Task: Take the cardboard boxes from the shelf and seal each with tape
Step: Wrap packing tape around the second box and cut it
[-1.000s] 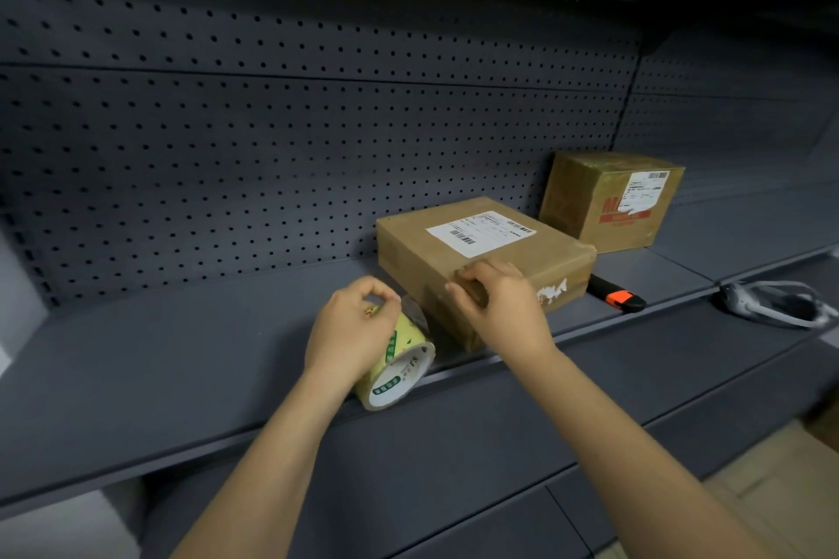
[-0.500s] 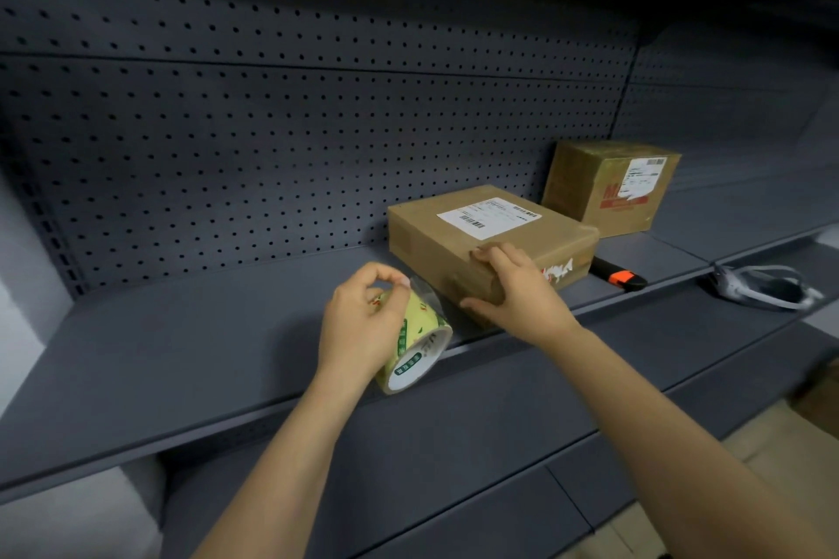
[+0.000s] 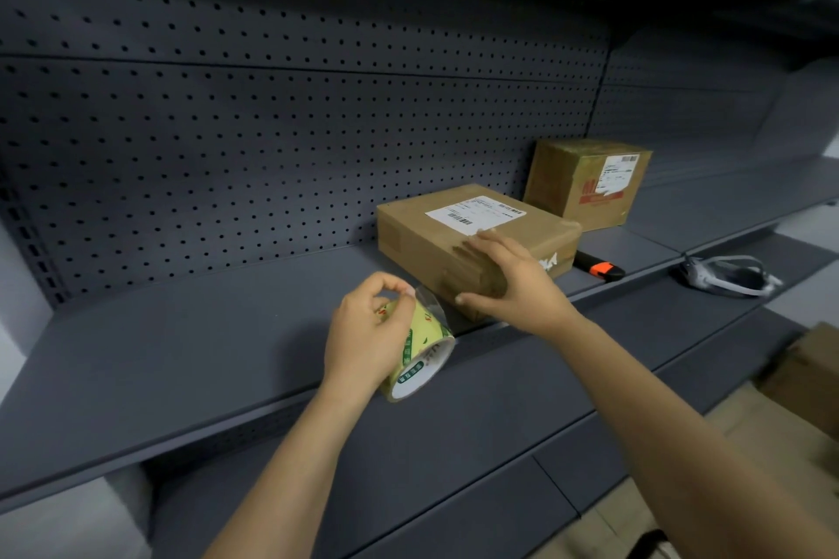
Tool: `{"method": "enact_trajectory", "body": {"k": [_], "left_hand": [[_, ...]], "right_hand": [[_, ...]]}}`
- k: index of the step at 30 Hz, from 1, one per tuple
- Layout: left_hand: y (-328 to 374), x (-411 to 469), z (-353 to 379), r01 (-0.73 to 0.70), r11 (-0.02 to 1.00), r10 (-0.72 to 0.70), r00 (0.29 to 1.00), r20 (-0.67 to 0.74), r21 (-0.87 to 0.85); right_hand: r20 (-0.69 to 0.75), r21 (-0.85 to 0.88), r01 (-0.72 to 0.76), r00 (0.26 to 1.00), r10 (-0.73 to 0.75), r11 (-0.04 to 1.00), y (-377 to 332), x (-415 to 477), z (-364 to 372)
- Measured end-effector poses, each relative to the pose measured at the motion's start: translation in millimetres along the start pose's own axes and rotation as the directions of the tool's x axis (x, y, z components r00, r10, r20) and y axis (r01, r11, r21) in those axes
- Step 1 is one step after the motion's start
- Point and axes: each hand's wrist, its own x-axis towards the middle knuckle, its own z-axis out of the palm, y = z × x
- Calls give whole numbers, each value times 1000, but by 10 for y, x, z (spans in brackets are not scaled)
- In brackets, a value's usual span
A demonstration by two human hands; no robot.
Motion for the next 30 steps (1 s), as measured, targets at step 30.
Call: {"method": "enact_trajectory", "body": {"k": [30], "left_hand": [[123, -124, 601, 72, 997, -68, 993, -93, 38]], "right_hand": [[313, 165, 140, 931, -186, 976, 479, 233, -444]]}}
